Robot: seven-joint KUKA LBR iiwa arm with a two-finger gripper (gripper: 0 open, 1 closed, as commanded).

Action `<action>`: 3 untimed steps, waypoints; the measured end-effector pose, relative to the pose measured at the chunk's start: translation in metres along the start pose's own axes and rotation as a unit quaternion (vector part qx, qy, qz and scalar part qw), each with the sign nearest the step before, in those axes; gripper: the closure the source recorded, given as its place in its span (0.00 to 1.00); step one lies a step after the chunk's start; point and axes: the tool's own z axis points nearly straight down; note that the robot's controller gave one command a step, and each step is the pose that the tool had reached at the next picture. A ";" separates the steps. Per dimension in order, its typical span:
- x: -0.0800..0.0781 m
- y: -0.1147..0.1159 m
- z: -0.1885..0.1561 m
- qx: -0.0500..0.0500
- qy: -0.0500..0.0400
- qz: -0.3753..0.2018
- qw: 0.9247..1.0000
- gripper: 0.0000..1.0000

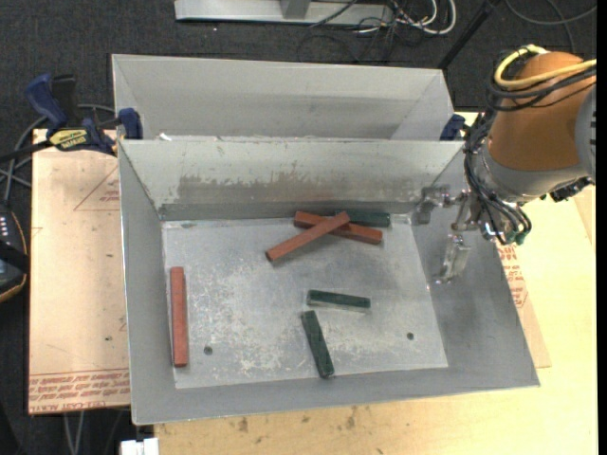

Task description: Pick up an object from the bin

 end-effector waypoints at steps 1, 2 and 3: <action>0.024 0.068 0.060 -0.002 0.001 0.015 1.000 0.00; 0.052 0.130 0.119 -0.001 0.000 0.000 1.000 0.00; 0.049 0.126 0.114 0.000 -0.004 0.002 1.000 1.00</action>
Offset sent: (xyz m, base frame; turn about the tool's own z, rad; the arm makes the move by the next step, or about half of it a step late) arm -0.0225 0.0618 -0.0551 0.0371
